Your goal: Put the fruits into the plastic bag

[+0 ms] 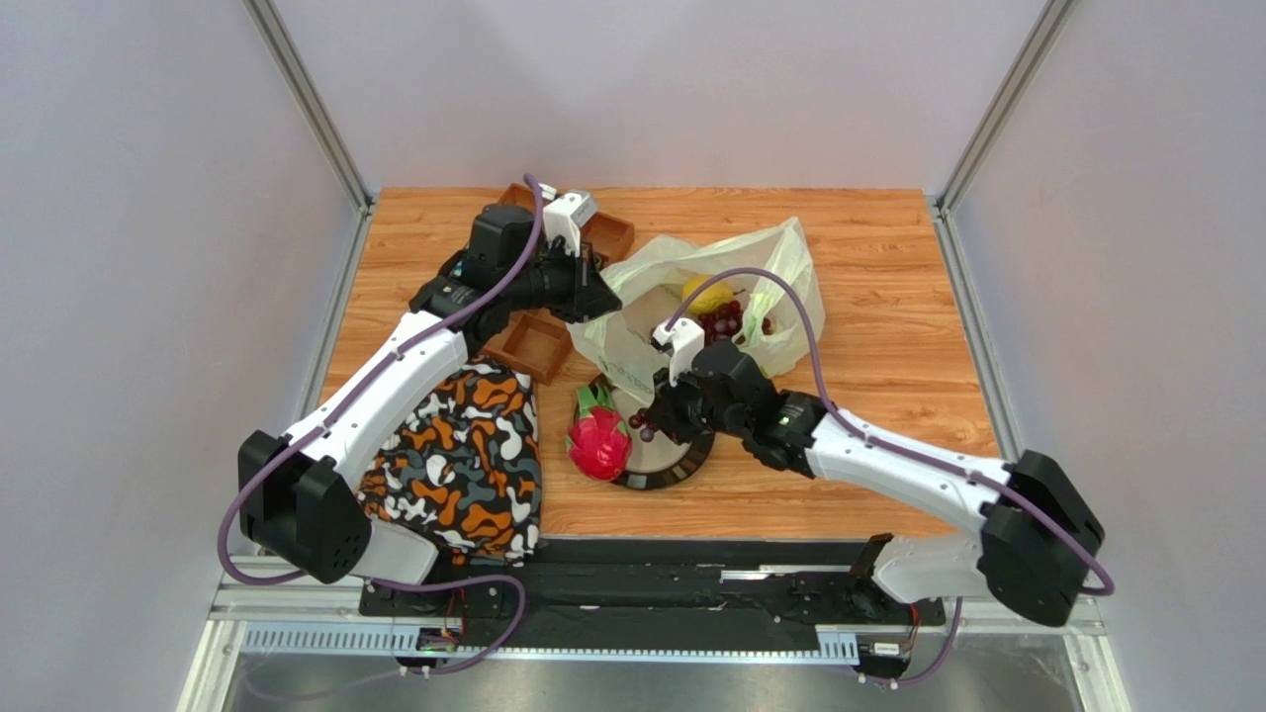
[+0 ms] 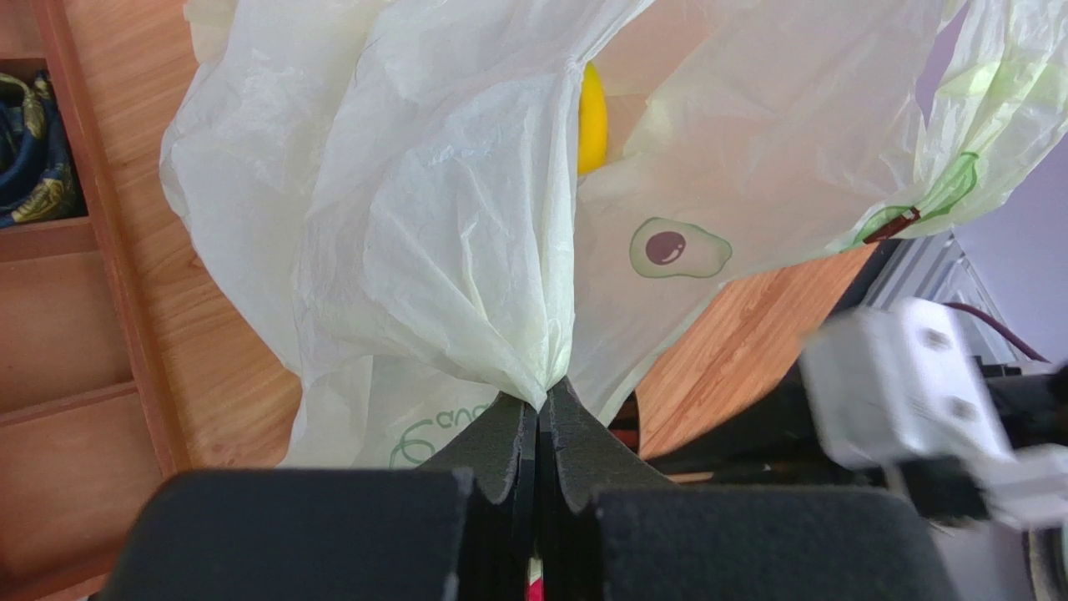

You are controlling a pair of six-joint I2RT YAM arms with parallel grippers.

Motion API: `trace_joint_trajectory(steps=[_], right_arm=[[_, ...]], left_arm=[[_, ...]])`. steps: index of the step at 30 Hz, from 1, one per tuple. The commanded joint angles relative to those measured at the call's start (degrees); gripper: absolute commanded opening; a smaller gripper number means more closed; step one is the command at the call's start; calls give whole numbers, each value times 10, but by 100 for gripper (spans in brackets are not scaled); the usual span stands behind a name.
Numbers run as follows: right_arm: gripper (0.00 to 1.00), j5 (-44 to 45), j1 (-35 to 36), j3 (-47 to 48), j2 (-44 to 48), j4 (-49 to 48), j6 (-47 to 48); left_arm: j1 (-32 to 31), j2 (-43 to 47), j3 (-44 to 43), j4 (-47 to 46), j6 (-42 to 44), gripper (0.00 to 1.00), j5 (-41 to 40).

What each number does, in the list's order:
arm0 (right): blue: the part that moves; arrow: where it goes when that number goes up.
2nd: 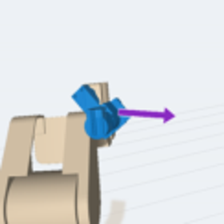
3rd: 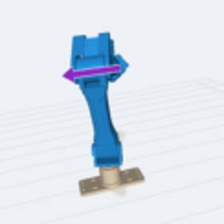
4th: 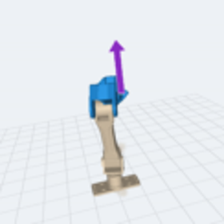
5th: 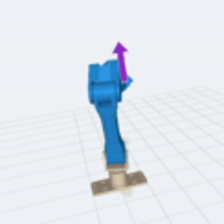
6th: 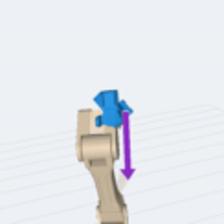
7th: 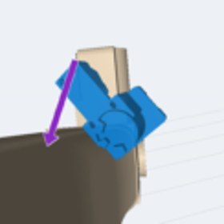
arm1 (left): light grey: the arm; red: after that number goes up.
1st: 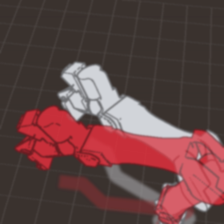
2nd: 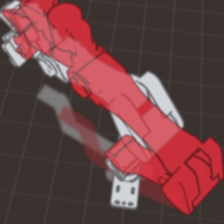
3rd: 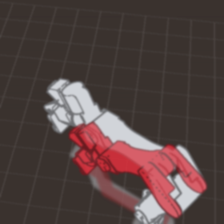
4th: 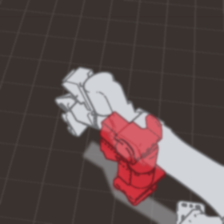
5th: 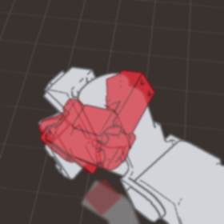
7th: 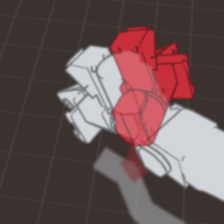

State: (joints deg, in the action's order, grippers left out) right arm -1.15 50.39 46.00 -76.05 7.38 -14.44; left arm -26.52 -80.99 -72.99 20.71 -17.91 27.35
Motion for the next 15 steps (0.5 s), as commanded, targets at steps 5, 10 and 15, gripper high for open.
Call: trace_joint_trajectory(steps=[5,10,15], right_arm=[[0,-81,17,53,140,6,35],[0,14,15,123,130,50,60],[0,170,5,273,-29,177,116]], left_arm=[[2,18,-1,-19,-6,0,9],[2,22,-1,-20,-7,0,9],[2,26,1,-16,-7,0,9]])
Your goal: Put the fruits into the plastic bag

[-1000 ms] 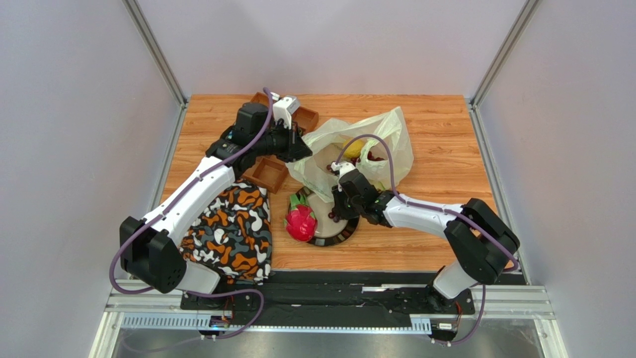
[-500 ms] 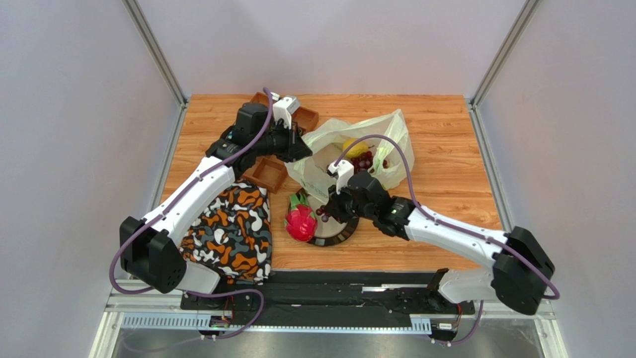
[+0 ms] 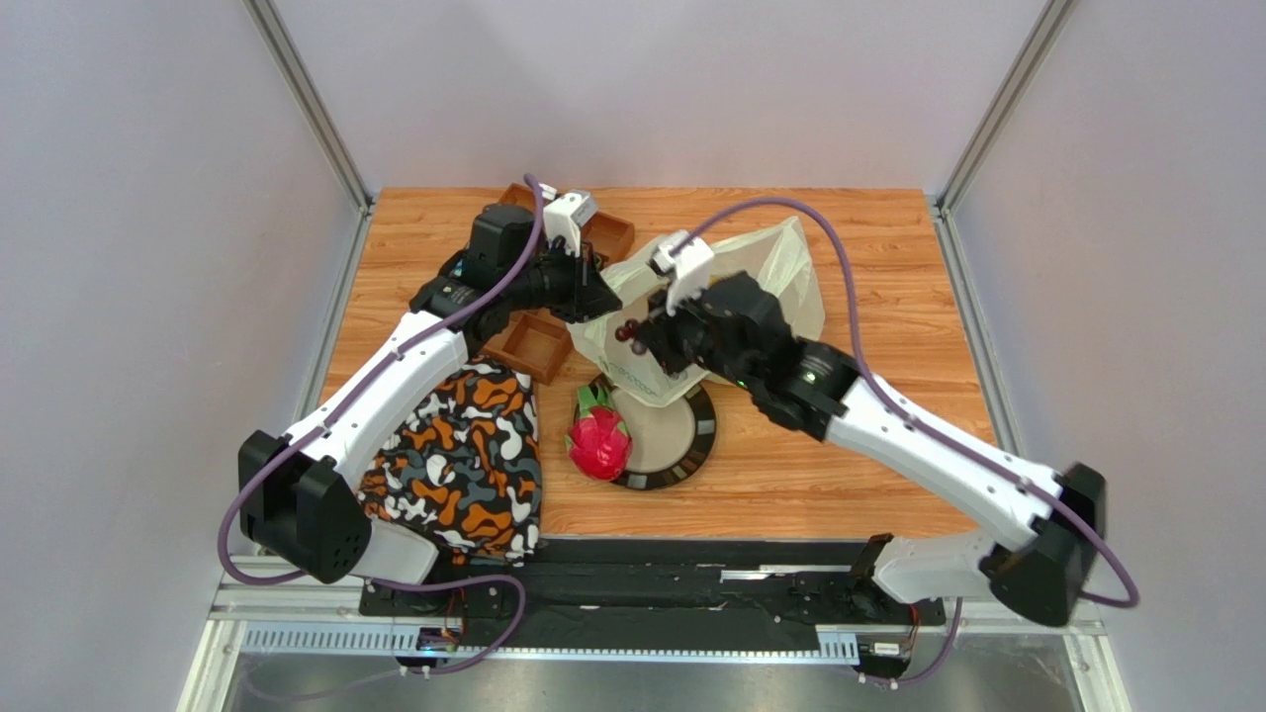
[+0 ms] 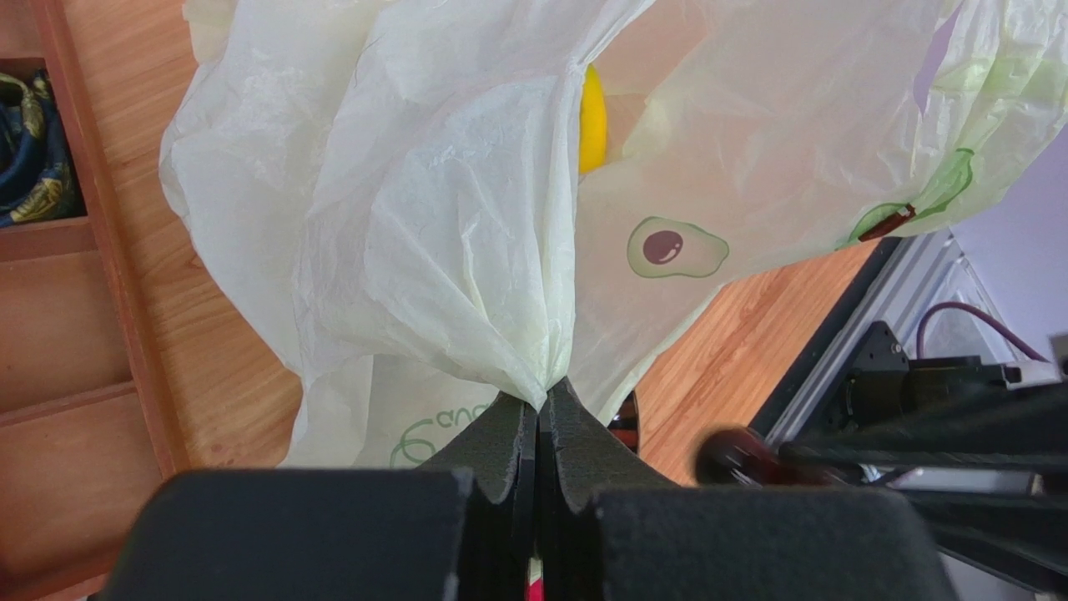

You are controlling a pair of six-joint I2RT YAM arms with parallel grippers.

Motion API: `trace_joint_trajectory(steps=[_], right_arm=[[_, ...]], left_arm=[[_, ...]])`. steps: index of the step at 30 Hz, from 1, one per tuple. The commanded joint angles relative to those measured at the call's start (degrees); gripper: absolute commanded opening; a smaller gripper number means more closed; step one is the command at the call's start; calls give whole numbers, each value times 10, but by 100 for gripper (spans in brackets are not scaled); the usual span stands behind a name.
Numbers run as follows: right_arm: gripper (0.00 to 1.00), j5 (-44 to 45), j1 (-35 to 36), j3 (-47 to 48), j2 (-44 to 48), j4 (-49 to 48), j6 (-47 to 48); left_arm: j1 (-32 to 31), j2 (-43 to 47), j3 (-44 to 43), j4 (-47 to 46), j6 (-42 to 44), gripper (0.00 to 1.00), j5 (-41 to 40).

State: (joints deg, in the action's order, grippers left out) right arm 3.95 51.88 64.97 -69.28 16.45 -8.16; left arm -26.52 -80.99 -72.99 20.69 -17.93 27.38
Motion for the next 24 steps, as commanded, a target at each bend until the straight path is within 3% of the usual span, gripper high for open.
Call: trace_joint_trajectory(steps=[1,9,24], right_arm=[[0,127,-12,99,-117,97,60],[0,222,-34,202,-263,156,79],[0,159,-141,149,-326,160,40]], left_arm=[[2,27,1,-16,-7,0,8],[2,29,0,-9,-3,0,2],[2,25,0,-12,-3,0,4]])
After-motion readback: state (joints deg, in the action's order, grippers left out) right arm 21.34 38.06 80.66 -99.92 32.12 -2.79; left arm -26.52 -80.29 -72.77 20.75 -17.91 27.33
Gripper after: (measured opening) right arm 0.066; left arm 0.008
